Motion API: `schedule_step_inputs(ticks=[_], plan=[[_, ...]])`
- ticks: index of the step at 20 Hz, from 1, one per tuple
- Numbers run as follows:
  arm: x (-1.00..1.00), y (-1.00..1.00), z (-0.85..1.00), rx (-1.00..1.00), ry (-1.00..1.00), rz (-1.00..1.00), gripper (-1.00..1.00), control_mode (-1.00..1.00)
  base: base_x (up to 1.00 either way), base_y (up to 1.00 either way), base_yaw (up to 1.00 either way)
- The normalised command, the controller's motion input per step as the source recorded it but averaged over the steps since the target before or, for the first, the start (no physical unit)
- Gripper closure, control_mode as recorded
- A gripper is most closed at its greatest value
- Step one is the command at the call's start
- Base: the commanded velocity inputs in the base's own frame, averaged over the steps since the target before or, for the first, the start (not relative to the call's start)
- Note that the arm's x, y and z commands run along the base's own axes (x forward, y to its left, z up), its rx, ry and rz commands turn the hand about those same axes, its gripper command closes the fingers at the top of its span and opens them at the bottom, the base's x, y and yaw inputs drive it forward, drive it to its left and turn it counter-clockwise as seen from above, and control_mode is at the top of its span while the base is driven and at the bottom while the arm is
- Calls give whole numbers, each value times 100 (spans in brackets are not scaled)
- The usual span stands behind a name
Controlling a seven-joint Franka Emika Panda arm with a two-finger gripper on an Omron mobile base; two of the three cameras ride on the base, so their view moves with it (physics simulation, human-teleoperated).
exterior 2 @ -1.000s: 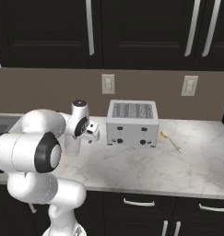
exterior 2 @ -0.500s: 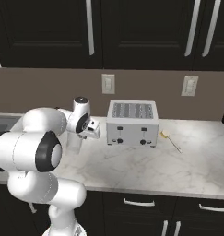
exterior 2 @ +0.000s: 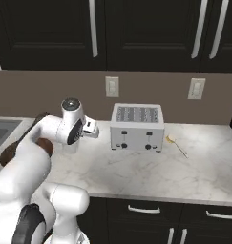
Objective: Move the glass cup from next to the sink to the open cabinet. Then, move the bowl with the corn to the fridge to clear the area for faucet cleaning.
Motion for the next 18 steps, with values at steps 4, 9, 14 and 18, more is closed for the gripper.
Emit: schedule_step_inputs(ticks=[4, 9, 14, 18], plan=[[-100, 5, 96, 1, -52, -2, 100, -100, 0, 0, 0], [-20, 0, 19, 2, -10, -3, 100, 100, -80, 0, -21], [0, 0, 0, 0, 0, 0, 100, 100, -97, 0, -51], [0, 0, 0, 0, 0, 0, 100, 100, -56, -1, -80]])
